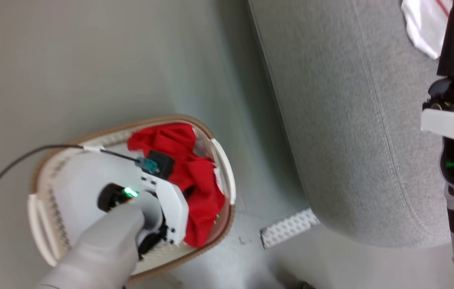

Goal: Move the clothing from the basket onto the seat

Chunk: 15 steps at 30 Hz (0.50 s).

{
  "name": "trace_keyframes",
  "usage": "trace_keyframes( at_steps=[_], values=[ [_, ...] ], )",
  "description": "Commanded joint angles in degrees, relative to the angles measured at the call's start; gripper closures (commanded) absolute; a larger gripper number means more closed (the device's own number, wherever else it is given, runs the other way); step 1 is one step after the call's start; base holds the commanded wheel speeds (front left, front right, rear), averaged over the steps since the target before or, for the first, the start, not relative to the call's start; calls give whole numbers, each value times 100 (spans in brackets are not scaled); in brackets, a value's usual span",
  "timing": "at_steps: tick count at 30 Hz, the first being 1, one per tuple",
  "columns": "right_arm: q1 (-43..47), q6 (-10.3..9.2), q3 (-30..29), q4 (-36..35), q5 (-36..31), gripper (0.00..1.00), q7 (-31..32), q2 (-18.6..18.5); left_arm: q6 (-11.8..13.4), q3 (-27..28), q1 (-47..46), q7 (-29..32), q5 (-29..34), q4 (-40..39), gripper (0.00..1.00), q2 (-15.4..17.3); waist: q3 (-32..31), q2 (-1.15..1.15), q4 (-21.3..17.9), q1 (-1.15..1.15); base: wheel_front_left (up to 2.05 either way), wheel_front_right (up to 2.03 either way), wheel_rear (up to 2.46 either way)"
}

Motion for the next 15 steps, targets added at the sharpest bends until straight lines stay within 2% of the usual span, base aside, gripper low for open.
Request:
trace_keyframes(
  at_steps=[1, 15],
  values=[
    [101, -15, -14, 40, -54, 0, 6, -50, 1, -21, 68, -60, -95, -15, 100, -14, -377, 0, 245, 0, 0, 0, 0],
    [1059, -15, 8, 485, -66, 0, 6, -639, 2, -451, 572, -1463, -759, -240, 100, -389, -2228, 0, 1187, 0, 0, 0, 0]
  ],
)
